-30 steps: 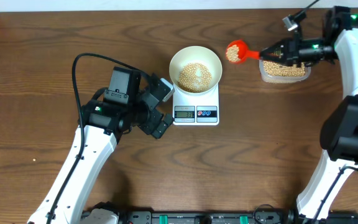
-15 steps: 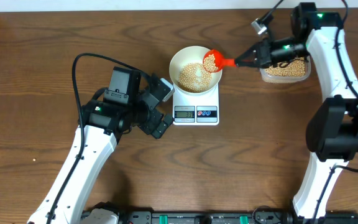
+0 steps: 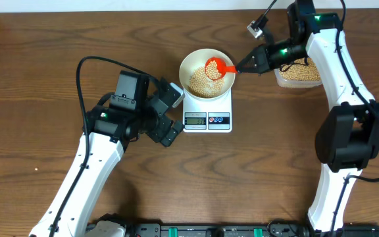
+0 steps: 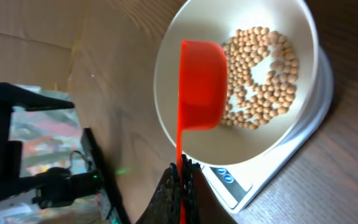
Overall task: Scoop item into bowl and weigh 50g on scale
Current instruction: 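Carry the filled scoop over the white bowl, then tip the red scoop to pour beans into the bowl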
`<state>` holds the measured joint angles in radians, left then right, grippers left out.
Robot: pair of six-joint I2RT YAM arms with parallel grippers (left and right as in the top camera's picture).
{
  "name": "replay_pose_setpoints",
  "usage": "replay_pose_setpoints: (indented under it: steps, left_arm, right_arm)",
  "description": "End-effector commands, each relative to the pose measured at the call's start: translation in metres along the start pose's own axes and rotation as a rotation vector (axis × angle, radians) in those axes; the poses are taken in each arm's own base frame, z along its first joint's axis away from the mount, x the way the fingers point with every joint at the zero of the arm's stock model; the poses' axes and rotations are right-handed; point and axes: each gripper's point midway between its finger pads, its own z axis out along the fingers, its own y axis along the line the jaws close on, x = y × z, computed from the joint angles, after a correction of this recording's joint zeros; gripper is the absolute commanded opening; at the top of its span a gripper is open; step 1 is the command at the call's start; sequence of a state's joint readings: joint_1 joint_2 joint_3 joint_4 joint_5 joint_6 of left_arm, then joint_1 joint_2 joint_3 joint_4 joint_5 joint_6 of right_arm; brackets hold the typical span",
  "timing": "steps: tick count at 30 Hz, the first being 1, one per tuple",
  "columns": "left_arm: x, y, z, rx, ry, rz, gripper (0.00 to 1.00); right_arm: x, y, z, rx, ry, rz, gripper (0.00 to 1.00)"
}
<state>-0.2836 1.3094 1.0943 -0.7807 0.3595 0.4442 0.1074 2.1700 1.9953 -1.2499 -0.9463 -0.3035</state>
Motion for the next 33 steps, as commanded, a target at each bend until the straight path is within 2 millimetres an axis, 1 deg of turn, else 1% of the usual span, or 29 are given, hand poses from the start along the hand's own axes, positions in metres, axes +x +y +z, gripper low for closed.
replay_pose_setpoints:
  steps: [1, 8, 18, 25, 33]
  left_arm:
    - [-0.002, 0.002, -0.001, -0.01, -0.001, -0.006, 0.95]
    - [-0.002, 0.002, -0.001, -0.01, -0.001, -0.005, 0.95]
    - [-0.002, 0.002, -0.001, -0.01, -0.001, -0.006, 0.95]
    - [-0.002, 0.002, -0.001, -0.01, -0.001, -0.005, 0.95]
    - [-0.002, 0.002, -0.001, -0.01, -0.001, -0.006, 0.95]
  right_arm:
    - [-0.009, 0.011, 0.0, 0.028, -0.017, -0.048, 0.01]
    - [-0.013, 0.001, 0.002, 0.095, -0.019, -0.063, 0.01]
    - [-0.015, -0.007, 0.017, 0.221, 0.018, -0.131, 0.01]
    - [-0.016, -0.004, 0.026, 0.322, 0.056, -0.184, 0.01]
    - [-0.024, 0.008, 0.021, 0.413, 0.056, -0.252, 0.01]
